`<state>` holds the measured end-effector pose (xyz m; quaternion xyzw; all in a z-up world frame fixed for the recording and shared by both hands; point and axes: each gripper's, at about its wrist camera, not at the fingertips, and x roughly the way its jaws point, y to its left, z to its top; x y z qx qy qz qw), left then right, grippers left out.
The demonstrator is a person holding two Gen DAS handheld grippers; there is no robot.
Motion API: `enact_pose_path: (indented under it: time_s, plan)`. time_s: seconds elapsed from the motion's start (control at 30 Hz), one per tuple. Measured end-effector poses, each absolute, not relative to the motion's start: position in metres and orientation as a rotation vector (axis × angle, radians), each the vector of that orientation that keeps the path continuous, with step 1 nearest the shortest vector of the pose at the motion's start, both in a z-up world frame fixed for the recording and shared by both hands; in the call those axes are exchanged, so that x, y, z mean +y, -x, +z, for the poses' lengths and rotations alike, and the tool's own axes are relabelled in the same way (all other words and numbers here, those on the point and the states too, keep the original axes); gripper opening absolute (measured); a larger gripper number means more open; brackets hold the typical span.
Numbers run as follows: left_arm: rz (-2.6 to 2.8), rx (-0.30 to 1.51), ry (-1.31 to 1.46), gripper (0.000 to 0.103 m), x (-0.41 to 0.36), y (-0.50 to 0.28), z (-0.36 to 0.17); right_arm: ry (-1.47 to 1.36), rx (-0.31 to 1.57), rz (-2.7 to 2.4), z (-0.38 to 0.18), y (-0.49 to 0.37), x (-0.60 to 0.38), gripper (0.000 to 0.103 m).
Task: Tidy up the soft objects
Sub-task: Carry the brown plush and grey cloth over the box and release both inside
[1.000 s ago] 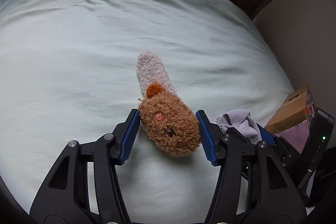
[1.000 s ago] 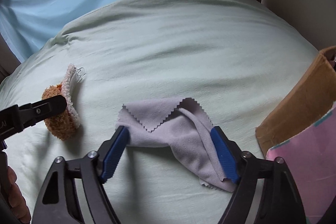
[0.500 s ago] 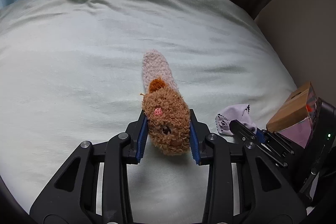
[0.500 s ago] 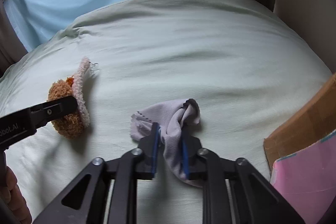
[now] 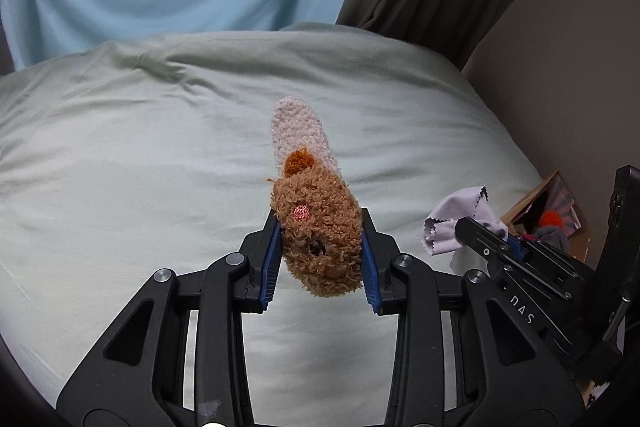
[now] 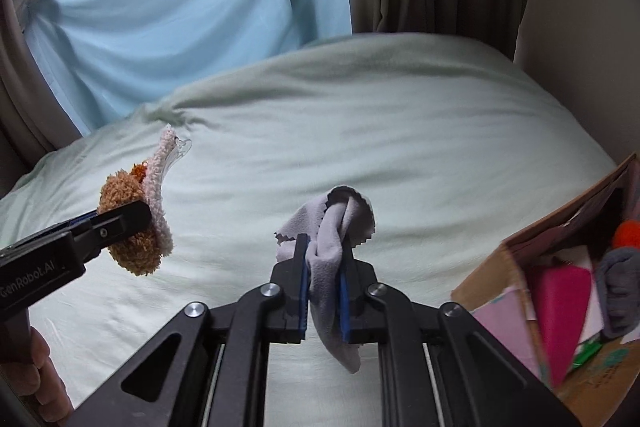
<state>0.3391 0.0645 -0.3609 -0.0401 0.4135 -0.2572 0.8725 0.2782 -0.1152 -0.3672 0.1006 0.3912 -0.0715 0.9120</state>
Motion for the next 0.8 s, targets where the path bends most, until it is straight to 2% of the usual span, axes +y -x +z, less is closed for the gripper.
enact_pose_path:
  time_s: [0.47, 0.8]
  plan:
    - [-0.544, 0.797, 0.106, 0.031, 0.053, -0.257, -0.206, -0.231, 0.732, -0.106, -0.207, -0.193, -0.135, 0.011]
    - [-0.592, 0.793, 0.052, 0.031, -0.036, -0.194, -0.157, -0.212, 0.733, -0.153, -0.143, -0.146, -0.223, 0.011]
